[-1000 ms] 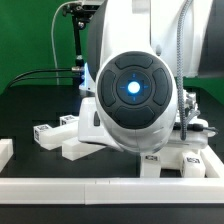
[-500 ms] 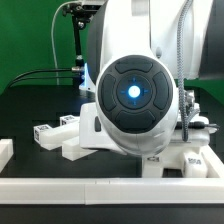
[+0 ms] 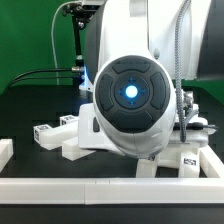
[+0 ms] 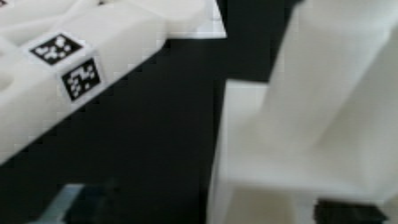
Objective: Assemble chair
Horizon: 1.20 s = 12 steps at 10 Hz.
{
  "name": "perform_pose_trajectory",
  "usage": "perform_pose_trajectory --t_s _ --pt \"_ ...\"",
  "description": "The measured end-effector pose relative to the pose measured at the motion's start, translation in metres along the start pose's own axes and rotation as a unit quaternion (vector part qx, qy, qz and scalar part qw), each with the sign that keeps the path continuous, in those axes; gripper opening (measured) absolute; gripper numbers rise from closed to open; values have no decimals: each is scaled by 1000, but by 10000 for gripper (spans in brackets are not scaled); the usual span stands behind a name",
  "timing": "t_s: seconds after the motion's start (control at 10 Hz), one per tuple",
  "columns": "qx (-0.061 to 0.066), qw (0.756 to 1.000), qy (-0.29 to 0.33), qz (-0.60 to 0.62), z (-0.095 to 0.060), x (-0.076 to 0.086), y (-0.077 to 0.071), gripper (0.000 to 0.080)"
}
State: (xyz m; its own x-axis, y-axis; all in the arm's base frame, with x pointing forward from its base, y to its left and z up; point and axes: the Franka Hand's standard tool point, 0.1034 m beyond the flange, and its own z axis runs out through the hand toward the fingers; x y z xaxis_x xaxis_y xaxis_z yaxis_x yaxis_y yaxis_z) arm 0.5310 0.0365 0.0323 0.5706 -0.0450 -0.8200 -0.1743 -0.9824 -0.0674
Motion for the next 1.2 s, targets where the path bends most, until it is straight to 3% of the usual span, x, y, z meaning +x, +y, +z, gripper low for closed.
perform_pose_trajectory --t_s 0.2,0.4,0.7,0.9,1.0,1.1,1.2 --pt "7 1000 16 22 -18 2 6 640" --pt "17 995 96 26 -46 6 10 647" --pt "36 975 218 37 -79 -19 33 649" --pt "53 955 289 51 -83 -51 60 649" --pt "58 943 322 59 -77 -61 67 649" --pt "59 935 344 62 -72 -64 68 649" --pt "55 920 383 62 -77 -59 66 649"
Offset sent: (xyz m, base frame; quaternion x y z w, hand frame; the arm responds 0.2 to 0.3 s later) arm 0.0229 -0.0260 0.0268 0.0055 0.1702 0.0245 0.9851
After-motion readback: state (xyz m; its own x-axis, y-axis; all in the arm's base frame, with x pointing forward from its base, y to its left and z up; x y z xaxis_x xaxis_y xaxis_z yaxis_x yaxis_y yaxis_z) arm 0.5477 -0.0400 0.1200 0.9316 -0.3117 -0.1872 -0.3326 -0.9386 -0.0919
